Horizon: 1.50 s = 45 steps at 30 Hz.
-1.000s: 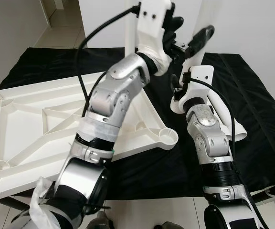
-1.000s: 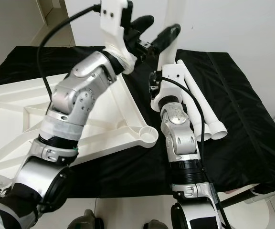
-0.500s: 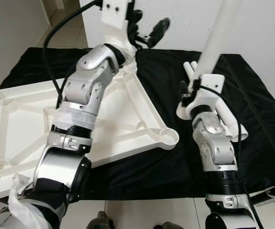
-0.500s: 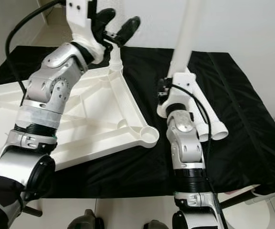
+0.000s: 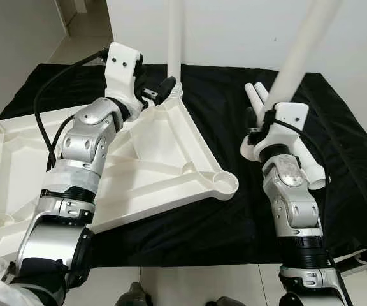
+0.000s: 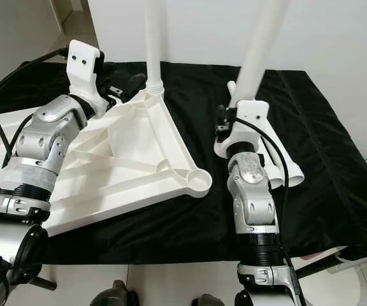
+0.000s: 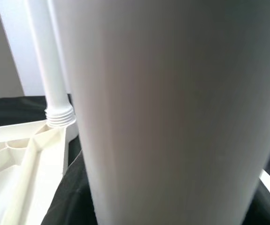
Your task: Building children table
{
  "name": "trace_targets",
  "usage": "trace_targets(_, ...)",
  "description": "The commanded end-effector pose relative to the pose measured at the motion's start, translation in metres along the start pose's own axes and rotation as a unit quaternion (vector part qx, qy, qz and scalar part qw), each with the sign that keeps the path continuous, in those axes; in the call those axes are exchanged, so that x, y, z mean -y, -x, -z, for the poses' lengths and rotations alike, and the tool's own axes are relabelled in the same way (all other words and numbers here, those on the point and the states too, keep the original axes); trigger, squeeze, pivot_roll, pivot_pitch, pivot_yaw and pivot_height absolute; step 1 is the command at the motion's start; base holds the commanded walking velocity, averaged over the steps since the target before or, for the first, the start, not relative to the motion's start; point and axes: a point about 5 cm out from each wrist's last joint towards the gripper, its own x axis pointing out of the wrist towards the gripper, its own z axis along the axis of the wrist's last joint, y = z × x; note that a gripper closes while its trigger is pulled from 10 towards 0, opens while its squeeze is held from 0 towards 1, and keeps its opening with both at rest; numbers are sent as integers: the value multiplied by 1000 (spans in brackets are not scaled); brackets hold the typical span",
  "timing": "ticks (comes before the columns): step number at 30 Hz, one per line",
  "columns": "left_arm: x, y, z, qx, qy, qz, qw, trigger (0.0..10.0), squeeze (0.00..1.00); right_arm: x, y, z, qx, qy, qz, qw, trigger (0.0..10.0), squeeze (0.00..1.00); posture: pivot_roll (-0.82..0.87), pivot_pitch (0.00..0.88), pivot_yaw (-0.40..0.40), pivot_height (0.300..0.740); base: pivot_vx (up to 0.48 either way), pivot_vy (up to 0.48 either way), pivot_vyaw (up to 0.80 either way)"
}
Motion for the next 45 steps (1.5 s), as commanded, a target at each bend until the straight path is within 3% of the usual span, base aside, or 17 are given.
trace_targets(1, 1, 10, 21, -33, 11, 34, 999, 10000, 0, 1, 3, -4, 17, -5, -6, 1000, 10000, 0, 20, 0, -10, 740, 0, 0, 0)
trace_targets(3, 1, 16, 28, -45, 0, 40, 998, 10000, 0, 0, 4, -4, 18, -6, -10, 1000, 10000, 0, 21, 0, -13, 740, 0, 0, 0)
trace_targets(4, 1, 21, 36, -61, -41, 43, 996, 10000, 0, 0, 5, -3, 18, -5, -13, 1000, 10000, 0, 23, 0, -14, 740, 0, 0, 0)
trace_targets(7, 1, 34, 50, -87, -76, 66, 991, 10000, 0, 0, 6, -3, 20, -4, -16, 1000, 10000, 0, 31, 0, -21, 740, 0, 0, 0)
trace_targets(12, 13, 52, 55, -85, -55, 136, 986, 10000, 0, 2, 8, -5, 29, 0, -28, 999, 10000, 0, 50, 0, -43, 740, 0, 0, 0)
trace_targets(14, 25, 61, 52, -72, -39, 191, 978, 10000, 0, 0, 9, -5, 33, 4, -44, 998, 10000, 0, 64, 0, -51, 740, 0, 0, 0)
trace_targets(18, 34, 68, 51, -68, -17, 224, 972, 10000, 0, -2, 9, -5, 34, 10, -57, 998, 10000, 0, 67, 0, -51, 740, 0, 0, 0)
trace_targets(23, 60, 85, 71, -113, 14, 308, 944, 10000, 0, -3, 6, -4, 35, 14, -58, 998, 10000, 0, 67, 0, -52, 740, 0, 0, 0)
trace_targets(32, 71, 81, 86, -155, 11, 306, 939, 10000, 0, 0, 6, -6, 39, 19, -55, 998, 10000, 0, 53, 0, -47, 740, 0, 0, 0)
trace_targets(37, 75, 75, 95, -184, -16, 294, 938, 10000, 0, 1, 6, -6, 39, 21, -53, 998, 10000, 0, 47, 4, -40, 740, 0, 0, 0)
trace_targets(45, 92, 59, 101, -207, -55, 329, 920, 10000, 0, 1, 4, -6, 41, 21, -44, 998, 10000, 0, 33, 12, -26, 740, 0, 0, 0)
